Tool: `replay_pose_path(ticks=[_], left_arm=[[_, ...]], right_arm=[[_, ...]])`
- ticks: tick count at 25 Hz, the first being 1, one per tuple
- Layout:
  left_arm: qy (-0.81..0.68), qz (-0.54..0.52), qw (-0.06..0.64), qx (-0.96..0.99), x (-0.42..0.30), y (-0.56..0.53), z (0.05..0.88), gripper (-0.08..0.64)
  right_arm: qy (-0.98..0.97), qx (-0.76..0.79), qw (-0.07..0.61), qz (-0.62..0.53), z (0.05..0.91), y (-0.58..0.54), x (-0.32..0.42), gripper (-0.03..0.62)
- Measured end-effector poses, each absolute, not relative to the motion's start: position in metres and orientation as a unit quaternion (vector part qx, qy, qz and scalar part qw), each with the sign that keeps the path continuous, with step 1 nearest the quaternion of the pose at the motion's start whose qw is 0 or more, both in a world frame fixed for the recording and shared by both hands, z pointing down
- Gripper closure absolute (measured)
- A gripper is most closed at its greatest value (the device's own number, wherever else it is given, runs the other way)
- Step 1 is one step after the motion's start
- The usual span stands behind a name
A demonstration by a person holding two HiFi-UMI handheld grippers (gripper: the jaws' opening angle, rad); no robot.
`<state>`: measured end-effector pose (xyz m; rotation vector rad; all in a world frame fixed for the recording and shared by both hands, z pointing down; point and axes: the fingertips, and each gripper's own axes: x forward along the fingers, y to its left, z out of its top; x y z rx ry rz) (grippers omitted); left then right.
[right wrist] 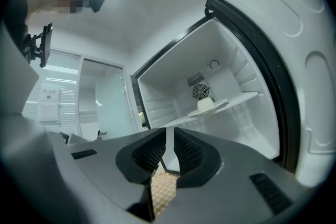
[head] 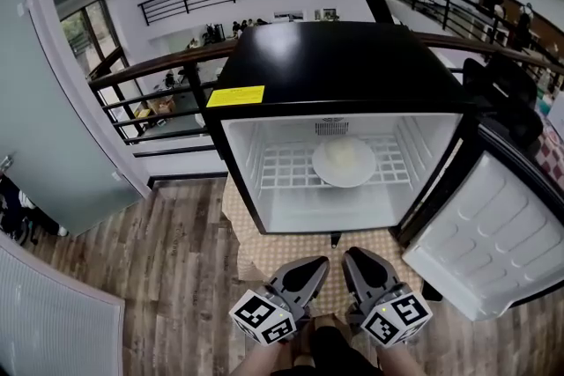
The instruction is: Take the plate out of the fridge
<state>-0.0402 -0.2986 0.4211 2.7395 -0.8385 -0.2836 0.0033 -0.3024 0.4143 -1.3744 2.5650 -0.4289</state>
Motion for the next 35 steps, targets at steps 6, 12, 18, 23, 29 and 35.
replay_pose_path(ticks=[6,12,18,23,29,35], left_arm=[[-0.289,-0.104,0.119,0.944,-0.032,-0.337,0.414,0.551],[-0.285,-0.105,0.117,0.945,-0.024,-0.363,0.414,0.551],[-0.288,-0.111,0.118,0.944,-0.026,-0.384,0.413,0.551],[-0.285,-0.108,0.125,0.944,-0.025,-0.389,0.417,0.551],[-0.276,-0.102,0.132,0.946,-0.022,-0.387,0.424,0.551],[-0.277,-0.11,0.137,0.945,-0.024,-0.384,0.423,0.551]], right_arm=[[0.826,-0.494,0.144,-0.231,0.411,-0.361,0.025,0.541],[0.771,-0.513,0.19,-0.326,0.413,-0.406,0.041,0.535],[0.714,-0.493,0.256,-0.427,0.42,-0.442,0.046,0.46],[0.662,-0.478,0.295,-0.496,0.426,-0.459,0.042,0.433],[0.616,-0.487,0.316,-0.532,0.432,-0.471,0.048,0.445],[0.607,-0.476,0.315,-0.554,0.432,-0.466,0.049,0.483]])
